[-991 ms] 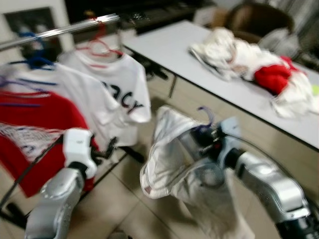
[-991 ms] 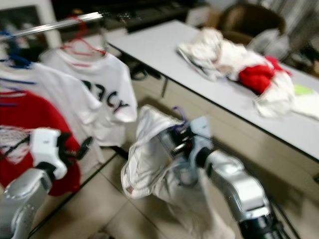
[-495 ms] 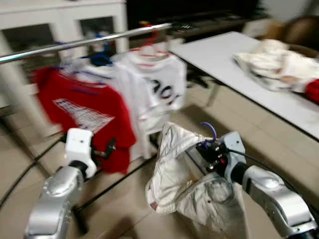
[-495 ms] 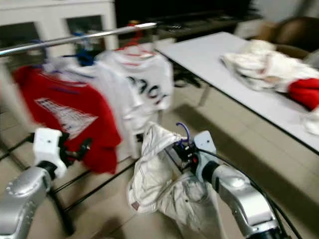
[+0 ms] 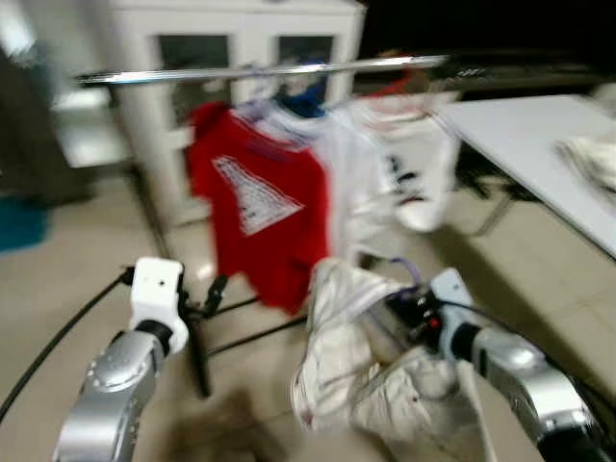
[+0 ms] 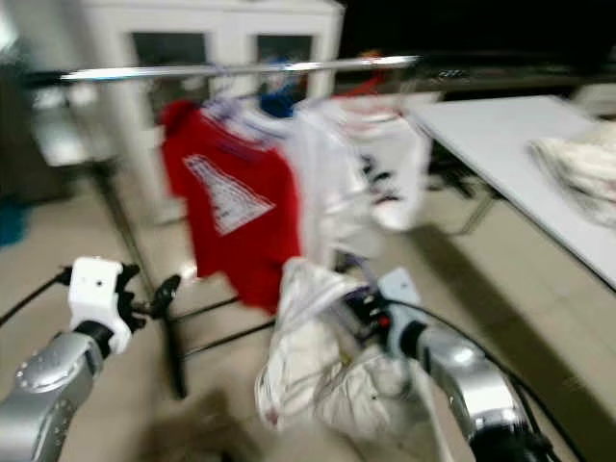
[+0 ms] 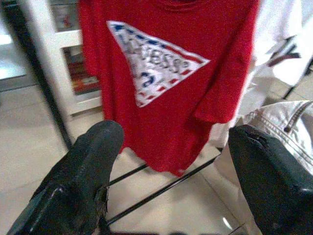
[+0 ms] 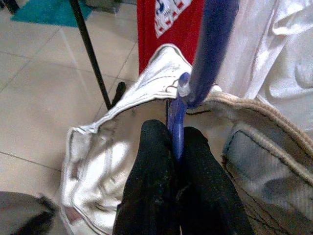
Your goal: Hang hanger
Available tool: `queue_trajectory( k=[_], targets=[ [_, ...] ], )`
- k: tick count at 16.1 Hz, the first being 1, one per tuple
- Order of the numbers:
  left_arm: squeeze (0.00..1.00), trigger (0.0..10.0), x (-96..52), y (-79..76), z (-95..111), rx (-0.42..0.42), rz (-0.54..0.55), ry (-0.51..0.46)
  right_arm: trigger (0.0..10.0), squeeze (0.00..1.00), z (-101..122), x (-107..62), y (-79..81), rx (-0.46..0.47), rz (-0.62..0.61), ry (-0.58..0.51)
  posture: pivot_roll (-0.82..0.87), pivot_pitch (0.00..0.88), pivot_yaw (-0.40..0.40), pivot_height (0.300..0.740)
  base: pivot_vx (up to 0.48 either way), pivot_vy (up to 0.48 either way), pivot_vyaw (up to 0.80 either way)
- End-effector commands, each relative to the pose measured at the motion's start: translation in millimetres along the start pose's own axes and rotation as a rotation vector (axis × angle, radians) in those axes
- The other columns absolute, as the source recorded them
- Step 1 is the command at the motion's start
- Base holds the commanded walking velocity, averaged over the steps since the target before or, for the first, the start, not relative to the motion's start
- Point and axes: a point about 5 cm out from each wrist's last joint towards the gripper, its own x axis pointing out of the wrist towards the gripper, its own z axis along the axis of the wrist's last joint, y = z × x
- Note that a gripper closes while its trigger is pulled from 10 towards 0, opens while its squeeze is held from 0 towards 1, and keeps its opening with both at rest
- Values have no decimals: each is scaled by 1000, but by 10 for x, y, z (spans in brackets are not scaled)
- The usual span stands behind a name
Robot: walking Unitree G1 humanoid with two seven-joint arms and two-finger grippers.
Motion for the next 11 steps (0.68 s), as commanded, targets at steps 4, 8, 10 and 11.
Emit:
queue_trajectory(
  k=[4, 8, 10, 11],
  targets=[
    [0, 10000, 19, -25, 134, 40, -4, -60, 10000, 0, 143, 75, -41, 28, -38, -105, -97, 0, -95, 740, 0, 0, 794],
    [0, 10000, 136, -64, 193, 46, -2, -72, 10000, 0, 193, 205, 55, 144, -142, -199, -106, 0, -83, 740, 0, -480, 797],
    [0, 10000, 162, -77, 197, 52, -10, -72, 10000, 0, 235, 211, 65, 145, -151, -212, -107, 0, -70, 740, 0, -480, 794],
    [0, 10000, 173, -80, 198, 55, -13, -72, 10000, 0, 273, 211, 66, 141, -154, -220, -106, 0, -65, 740, 0, -480, 794]
  ],
)
